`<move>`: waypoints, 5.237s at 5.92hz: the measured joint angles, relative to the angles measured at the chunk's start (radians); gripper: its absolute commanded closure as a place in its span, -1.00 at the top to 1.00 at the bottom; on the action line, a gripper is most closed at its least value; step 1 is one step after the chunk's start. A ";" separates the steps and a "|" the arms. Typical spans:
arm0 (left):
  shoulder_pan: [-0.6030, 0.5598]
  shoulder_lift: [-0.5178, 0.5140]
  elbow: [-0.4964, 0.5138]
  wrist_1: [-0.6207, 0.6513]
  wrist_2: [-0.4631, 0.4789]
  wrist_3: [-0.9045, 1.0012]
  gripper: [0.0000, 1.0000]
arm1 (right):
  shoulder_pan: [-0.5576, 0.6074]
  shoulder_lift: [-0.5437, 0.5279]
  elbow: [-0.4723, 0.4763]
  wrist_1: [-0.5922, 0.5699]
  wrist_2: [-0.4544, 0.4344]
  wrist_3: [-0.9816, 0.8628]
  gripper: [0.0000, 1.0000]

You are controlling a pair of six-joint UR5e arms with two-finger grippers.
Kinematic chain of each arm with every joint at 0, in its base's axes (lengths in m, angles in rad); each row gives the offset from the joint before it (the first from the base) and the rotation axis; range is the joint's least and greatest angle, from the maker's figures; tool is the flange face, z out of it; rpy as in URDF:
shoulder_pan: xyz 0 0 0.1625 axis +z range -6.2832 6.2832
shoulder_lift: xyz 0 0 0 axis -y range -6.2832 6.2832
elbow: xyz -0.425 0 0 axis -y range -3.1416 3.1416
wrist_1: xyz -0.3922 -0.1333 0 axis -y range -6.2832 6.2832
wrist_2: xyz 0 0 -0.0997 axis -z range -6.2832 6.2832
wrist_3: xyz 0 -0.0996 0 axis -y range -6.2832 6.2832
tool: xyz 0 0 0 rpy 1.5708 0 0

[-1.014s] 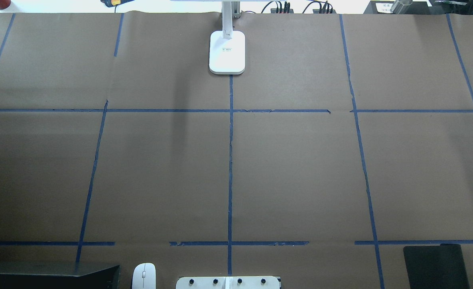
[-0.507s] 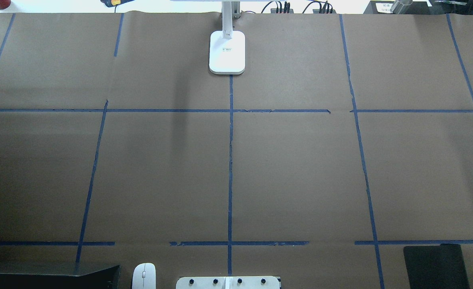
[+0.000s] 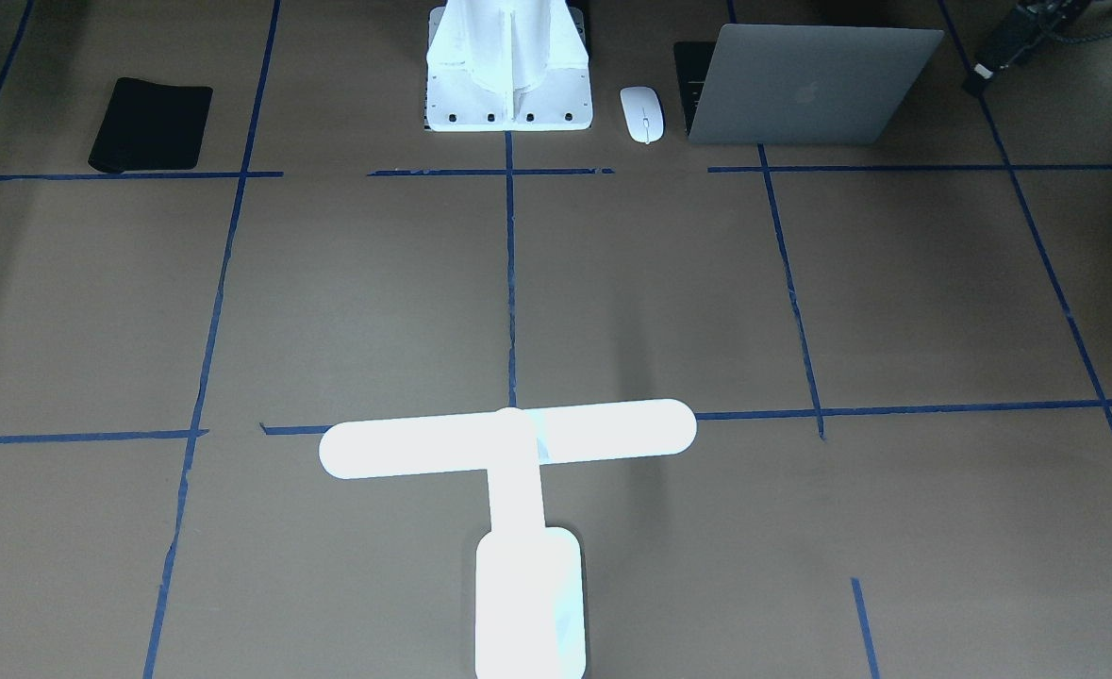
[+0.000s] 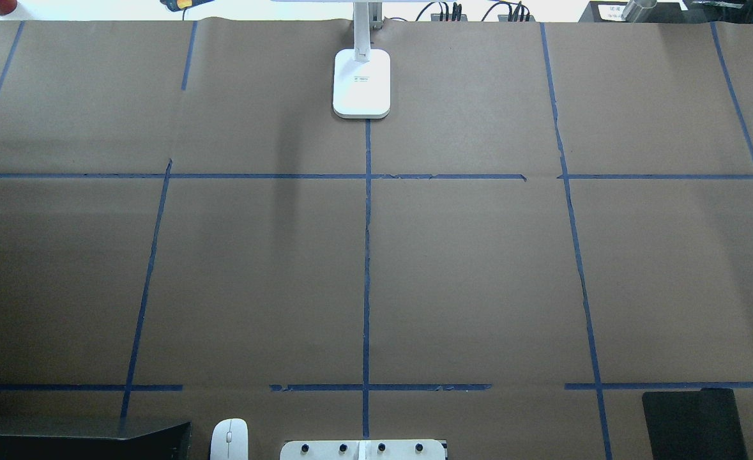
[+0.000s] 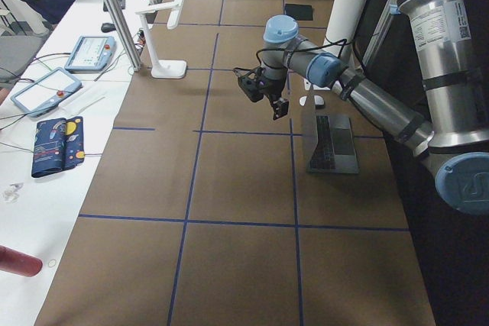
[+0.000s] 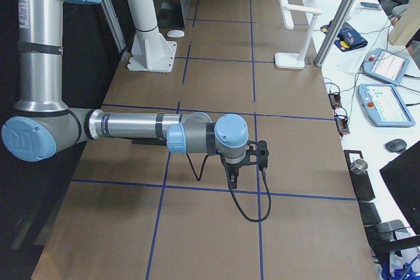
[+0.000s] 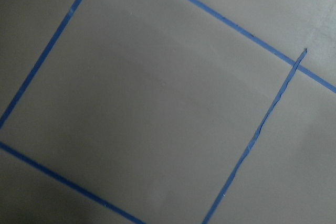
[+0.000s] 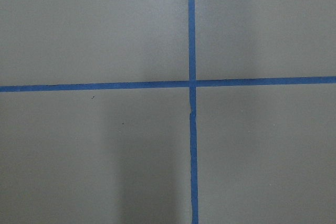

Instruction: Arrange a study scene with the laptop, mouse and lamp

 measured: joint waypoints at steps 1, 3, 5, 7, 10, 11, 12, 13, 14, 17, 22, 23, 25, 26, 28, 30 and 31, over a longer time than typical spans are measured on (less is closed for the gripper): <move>0.095 0.017 -0.047 0.000 0.052 -0.155 1.00 | 0.000 0.001 0.002 0.000 0.001 0.027 1.00; 0.341 0.022 -0.110 0.000 0.196 -0.489 1.00 | 0.000 0.000 0.006 0.001 0.002 0.052 1.00; 0.524 0.022 -0.142 0.047 0.352 -0.752 1.00 | 0.000 0.003 0.011 0.001 0.002 0.055 1.00; 0.592 0.018 -0.201 0.191 0.429 -0.877 1.00 | 0.000 0.003 0.028 0.000 0.008 0.059 1.00; 0.727 0.009 -0.212 0.274 0.442 -1.011 1.00 | 0.000 0.003 0.038 0.000 0.019 0.062 1.00; 0.795 -0.001 -0.212 0.314 0.447 -1.077 1.00 | 0.000 0.003 0.039 0.000 0.021 0.061 1.00; 0.837 -0.005 -0.211 0.338 0.455 -1.122 1.00 | 0.000 0.002 0.042 0.000 0.023 0.061 1.00; 0.852 -0.015 -0.209 0.360 0.475 -1.142 1.00 | 0.000 0.002 0.047 0.001 0.023 0.060 1.00; 0.855 -0.033 -0.206 0.386 0.494 -1.148 1.00 | 0.000 0.002 0.046 0.001 0.024 0.060 1.00; 0.856 -0.096 -0.168 0.410 0.507 -1.152 1.00 | 0.000 0.000 0.040 0.000 0.024 0.060 1.00; 0.922 -0.182 -0.083 0.418 0.525 -1.223 0.72 | 0.000 -0.003 0.041 0.000 0.024 0.059 1.00; 0.924 -0.183 -0.082 0.428 0.530 -1.235 0.00 | 0.000 -0.003 0.042 0.000 0.024 0.060 1.00; 0.900 -0.184 -0.082 0.441 0.533 -1.243 -0.99 | 0.000 -0.002 0.043 0.000 0.024 0.062 1.00; 0.869 -0.184 -0.085 0.454 0.533 -1.240 -1.00 | 0.000 -0.001 0.043 0.000 0.024 0.062 1.00; 0.813 -0.186 -0.089 0.476 0.532 -1.231 -1.00 | 0.000 -0.001 0.043 0.000 0.025 0.062 1.00; 0.754 -0.190 -0.090 0.478 0.533 -1.229 -1.00 | 0.000 -0.001 0.043 0.000 0.025 0.063 1.00; 0.705 -0.200 -0.090 0.483 0.532 -1.208 -1.00 | 0.000 -0.001 0.043 0.000 0.025 0.063 1.00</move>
